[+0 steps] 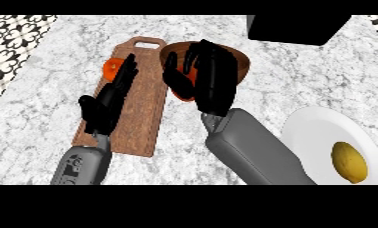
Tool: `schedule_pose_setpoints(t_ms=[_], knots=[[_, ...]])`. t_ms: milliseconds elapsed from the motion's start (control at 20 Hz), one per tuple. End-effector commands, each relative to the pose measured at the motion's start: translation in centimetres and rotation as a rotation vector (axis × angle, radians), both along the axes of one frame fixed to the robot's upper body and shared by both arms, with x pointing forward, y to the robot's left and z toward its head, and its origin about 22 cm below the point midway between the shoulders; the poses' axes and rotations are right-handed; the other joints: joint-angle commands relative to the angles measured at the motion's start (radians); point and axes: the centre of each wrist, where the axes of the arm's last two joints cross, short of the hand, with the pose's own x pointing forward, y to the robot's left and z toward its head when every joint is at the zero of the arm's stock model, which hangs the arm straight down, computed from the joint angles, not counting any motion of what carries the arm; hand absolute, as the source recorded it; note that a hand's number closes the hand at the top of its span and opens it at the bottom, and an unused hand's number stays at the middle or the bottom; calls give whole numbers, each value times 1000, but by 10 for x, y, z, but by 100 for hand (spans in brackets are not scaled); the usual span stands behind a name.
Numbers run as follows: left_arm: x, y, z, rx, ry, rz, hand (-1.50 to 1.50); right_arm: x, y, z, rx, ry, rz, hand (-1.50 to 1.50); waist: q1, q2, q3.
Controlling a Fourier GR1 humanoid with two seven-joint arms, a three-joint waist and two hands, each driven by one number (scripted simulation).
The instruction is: Pick the tomato from the plate and place it in the bowl
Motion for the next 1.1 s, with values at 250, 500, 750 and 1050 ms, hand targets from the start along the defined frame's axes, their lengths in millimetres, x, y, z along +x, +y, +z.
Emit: schedule_pose_setpoints(t_ms=[250, 500, 750, 1050], knots=[[0, -3, -7, -7, 1, -3, 0, 16, 52, 95, -63, -22, -225, 150, -3, -1, 2], [0, 2, -2, 2, -1, 6, 0, 28, 66, 124, -84, 10, -363, 150, -7, 6, 5], [-1, 0, -2, 8, -7, 2, 0, 44, 68, 138, -77, 37, -413, 150, -13, 13, 6], [-4, 5, -8, -15, -9, 49, 0, 71, 61, 126, -292, 192, -570, 150, -51, 10, 7]])
